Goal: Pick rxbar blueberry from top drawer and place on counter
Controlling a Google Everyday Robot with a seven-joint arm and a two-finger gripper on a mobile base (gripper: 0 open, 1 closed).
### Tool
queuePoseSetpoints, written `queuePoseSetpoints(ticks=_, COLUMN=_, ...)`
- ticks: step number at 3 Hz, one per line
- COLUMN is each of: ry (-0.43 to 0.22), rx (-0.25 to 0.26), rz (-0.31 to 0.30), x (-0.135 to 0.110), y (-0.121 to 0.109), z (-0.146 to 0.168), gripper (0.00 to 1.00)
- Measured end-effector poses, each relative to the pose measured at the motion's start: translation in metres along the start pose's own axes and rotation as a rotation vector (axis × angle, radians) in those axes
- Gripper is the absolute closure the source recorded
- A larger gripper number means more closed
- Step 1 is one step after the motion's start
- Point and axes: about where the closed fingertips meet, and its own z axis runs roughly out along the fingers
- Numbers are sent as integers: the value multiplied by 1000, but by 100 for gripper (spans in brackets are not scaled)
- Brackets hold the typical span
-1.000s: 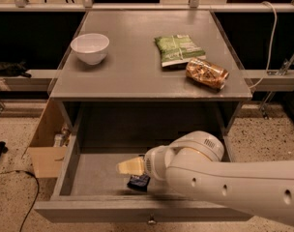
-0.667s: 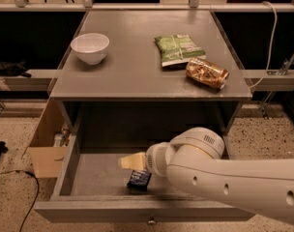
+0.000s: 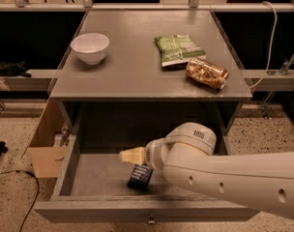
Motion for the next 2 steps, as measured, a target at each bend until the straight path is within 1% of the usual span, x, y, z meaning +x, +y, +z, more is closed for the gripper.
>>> queuePoseSetpoints(ticks=1, ry=0, rx=0, rz=0, x=0, y=0, z=0, gripper=0)
queuePoseSetpoints(ticks=2, ry=46, rx=13, rz=-14, x=5, y=1, z=7, gripper=0)
